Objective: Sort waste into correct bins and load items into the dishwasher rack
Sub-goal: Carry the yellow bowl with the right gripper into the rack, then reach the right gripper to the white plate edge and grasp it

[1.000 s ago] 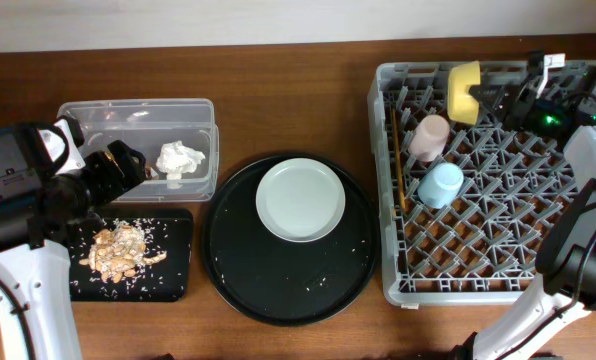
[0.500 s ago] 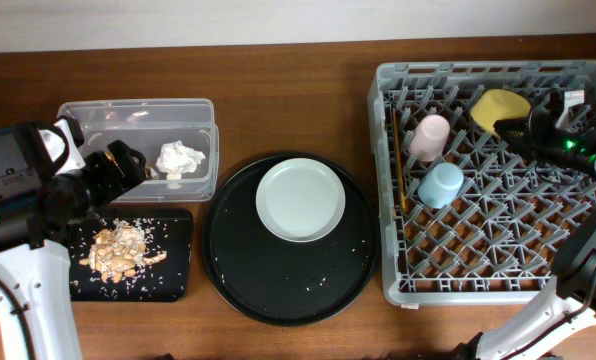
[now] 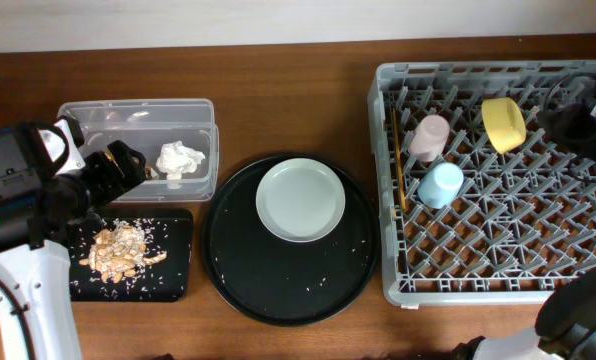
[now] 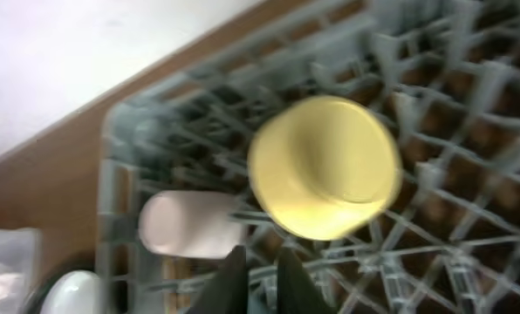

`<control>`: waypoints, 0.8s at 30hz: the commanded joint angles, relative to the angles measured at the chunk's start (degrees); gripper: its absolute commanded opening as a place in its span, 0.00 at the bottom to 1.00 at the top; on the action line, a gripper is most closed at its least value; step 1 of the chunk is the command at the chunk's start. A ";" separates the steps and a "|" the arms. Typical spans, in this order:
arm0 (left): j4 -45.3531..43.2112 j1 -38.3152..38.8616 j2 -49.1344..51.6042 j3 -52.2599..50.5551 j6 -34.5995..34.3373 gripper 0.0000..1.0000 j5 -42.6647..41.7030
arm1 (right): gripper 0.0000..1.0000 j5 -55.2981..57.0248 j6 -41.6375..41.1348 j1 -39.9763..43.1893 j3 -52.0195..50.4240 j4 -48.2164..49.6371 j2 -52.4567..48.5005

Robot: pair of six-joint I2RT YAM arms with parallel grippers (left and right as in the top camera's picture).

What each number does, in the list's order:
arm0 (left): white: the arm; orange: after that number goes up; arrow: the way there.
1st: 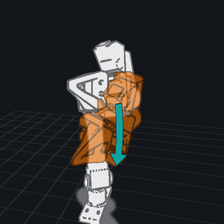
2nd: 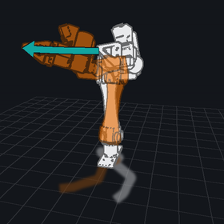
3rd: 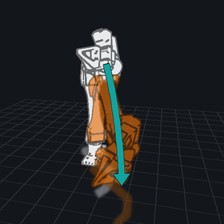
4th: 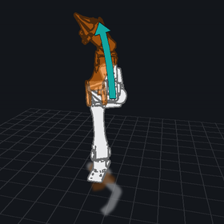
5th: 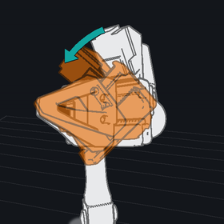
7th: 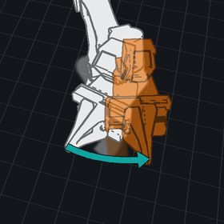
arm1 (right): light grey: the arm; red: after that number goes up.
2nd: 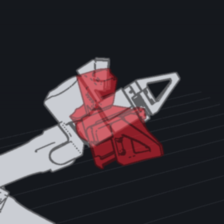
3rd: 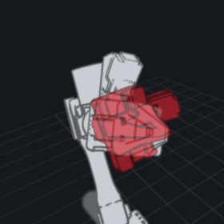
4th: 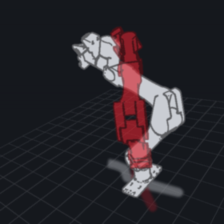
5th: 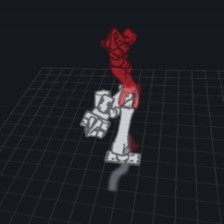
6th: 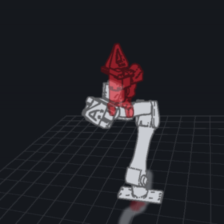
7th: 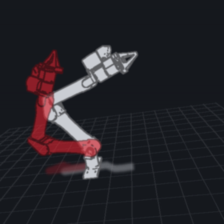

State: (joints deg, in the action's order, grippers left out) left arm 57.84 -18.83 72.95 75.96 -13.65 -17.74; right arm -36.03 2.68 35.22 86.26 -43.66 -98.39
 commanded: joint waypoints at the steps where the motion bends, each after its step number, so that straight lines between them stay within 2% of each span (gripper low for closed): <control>1: -0.09 -0.13 -0.61 0.15 0.48 0.99 0.02 | 0.04 5.05 -0.09 -0.66 0.00 3.80 -4.09; 6: -0.09 -0.13 -0.61 0.15 0.50 0.99 0.02 | 0.04 5.86 0.13 -5.51 0.00 11.41 -9.70; 10: -0.09 -0.13 -0.61 0.15 0.48 0.99 0.02 | 0.05 15.76 0.15 -10.58 0.00 12.24 -12.70; 14: -0.09 -0.13 -0.59 0.15 0.50 0.99 0.02 | 0.05 14.64 0.09 -12.83 0.00 10.51 -12.68; 17: -0.09 -0.15 -0.59 0.15 0.48 0.99 0.02 | 0.04 7.91 0.09 -12.83 0.02 8.50 -12.02; 21: -0.09 -0.13 -0.61 0.15 0.48 0.99 0.02 | 0.04 7.52 0.09 -13.44 2.03 4.28 -7.02; 24: -0.09 -0.13 -0.59 0.15 0.50 0.99 0.02 | 0.05 7.63 0.13 -18.38 3.02 -0.09 -2.34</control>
State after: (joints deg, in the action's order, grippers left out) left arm 57.82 -18.83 72.95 75.96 -13.65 -17.74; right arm -27.35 2.79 20.91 87.09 -42.26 -106.00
